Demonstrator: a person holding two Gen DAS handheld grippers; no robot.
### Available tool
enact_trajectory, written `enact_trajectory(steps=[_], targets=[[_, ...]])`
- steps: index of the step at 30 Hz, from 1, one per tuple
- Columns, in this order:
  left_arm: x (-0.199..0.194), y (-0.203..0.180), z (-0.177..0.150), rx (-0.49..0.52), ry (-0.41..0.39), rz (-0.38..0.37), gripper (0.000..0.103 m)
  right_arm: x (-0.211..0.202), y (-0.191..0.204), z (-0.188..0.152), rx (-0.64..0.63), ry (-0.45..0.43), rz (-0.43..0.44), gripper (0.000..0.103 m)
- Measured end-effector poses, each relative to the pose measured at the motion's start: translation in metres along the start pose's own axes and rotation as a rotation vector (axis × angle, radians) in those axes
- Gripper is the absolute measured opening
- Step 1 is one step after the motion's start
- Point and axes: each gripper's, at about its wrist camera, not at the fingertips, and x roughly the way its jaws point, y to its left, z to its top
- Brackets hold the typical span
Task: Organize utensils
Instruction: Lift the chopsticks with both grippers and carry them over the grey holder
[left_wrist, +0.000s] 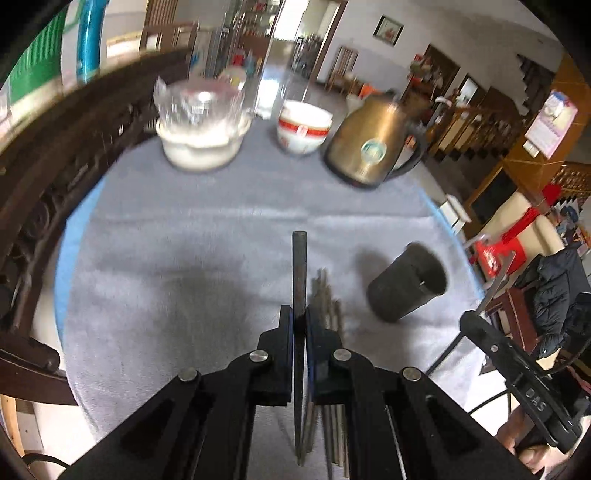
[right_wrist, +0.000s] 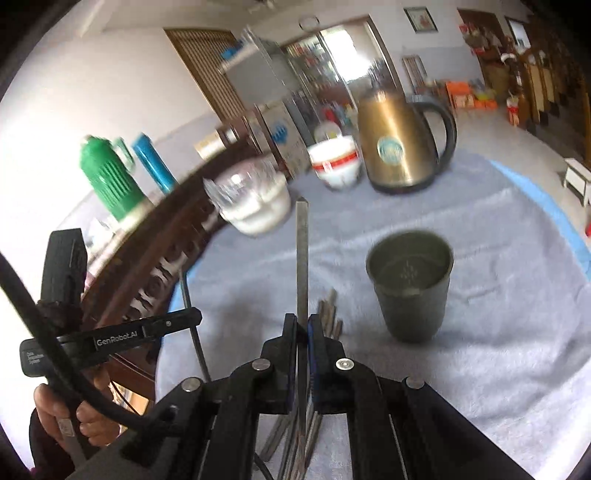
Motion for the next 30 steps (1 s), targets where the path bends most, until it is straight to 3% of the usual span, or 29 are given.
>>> enact_trajectory(steps=[9,15,25,30], targets=[[-0.047,-0.036,0.019,0.038,-0.153,-0.034,0.006,-0.038,-0.002,0.019,-0.008,-0.121,-0.001,0.006],[-0.063,-0.065,0.045,0.045,-0.252,-0.063,0.006,-0.060,-0.007,0.046,-0.016,-0.242,-0.056,0.006],[-0.058,-0.113,0.086,0.039,-0.407,-0.114,0.006,-0.083,-0.032,0.092,0.035,-0.470,-0.179,0.006],[-0.029,-0.125,0.094,0.013,-0.409,-0.121,0.006,-0.060,-0.044,0.102,0.036,-0.442,-0.225,0.006]])
